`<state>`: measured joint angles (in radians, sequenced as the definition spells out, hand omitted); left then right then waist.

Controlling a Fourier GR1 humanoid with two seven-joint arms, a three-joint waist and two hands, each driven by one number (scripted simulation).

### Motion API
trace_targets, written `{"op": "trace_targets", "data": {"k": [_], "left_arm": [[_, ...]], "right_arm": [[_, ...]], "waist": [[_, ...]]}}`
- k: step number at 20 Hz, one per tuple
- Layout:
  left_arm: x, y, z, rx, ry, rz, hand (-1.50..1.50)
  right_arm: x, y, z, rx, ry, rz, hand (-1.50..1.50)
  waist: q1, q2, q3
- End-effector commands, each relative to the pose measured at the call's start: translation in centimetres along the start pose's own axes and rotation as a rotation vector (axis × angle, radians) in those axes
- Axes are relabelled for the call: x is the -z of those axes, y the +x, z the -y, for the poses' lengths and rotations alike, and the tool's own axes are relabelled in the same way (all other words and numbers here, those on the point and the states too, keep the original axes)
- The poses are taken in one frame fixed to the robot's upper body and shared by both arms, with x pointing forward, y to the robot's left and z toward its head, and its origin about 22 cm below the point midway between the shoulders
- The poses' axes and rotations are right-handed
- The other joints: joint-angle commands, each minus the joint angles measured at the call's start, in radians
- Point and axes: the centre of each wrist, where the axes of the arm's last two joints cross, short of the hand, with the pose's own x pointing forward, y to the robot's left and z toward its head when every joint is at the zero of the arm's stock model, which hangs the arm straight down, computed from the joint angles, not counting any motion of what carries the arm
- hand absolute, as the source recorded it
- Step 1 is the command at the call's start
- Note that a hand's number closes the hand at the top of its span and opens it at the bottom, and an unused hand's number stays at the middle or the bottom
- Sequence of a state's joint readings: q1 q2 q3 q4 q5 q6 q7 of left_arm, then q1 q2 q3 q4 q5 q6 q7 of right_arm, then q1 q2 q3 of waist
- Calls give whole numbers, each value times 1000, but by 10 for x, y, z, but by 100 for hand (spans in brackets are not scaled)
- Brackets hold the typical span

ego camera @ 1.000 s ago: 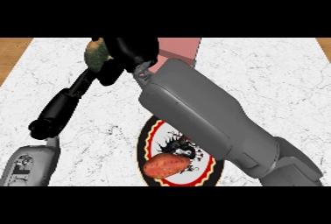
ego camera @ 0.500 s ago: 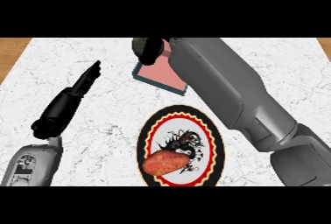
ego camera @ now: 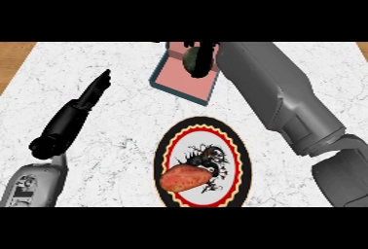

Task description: Pick the squash from the plate and place it in the cardboard box

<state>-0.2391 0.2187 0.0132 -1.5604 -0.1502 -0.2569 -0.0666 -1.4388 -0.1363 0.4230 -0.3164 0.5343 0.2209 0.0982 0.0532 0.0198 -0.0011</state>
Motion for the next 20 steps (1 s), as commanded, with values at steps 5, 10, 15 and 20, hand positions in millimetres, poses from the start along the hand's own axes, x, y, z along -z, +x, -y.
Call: {"op": "trace_targets", "data": {"k": [5, 10, 15, 20], "left_arm": [[6, -1, 19, 11, 14, -7, 0], [3, 1, 2, -4, 5, -8, 0], [1, -2, -7, 7, 9, -4, 0], [10, 6, -2, 10, -8, 20, 0]], "right_arm": [[-2, -15, 13, 90, 87, 219, -150], [-4, -27, 9, 625, -202, 382, -150], [-5, -52, 8, 1064, -294, 319, -150], [-14, -99, -4, 1160, -366, 229, -150]], "waist": [[-3, -1, 1], [-8, -1, 5], [-8, -1, 3], [5, 7, 2]]}}
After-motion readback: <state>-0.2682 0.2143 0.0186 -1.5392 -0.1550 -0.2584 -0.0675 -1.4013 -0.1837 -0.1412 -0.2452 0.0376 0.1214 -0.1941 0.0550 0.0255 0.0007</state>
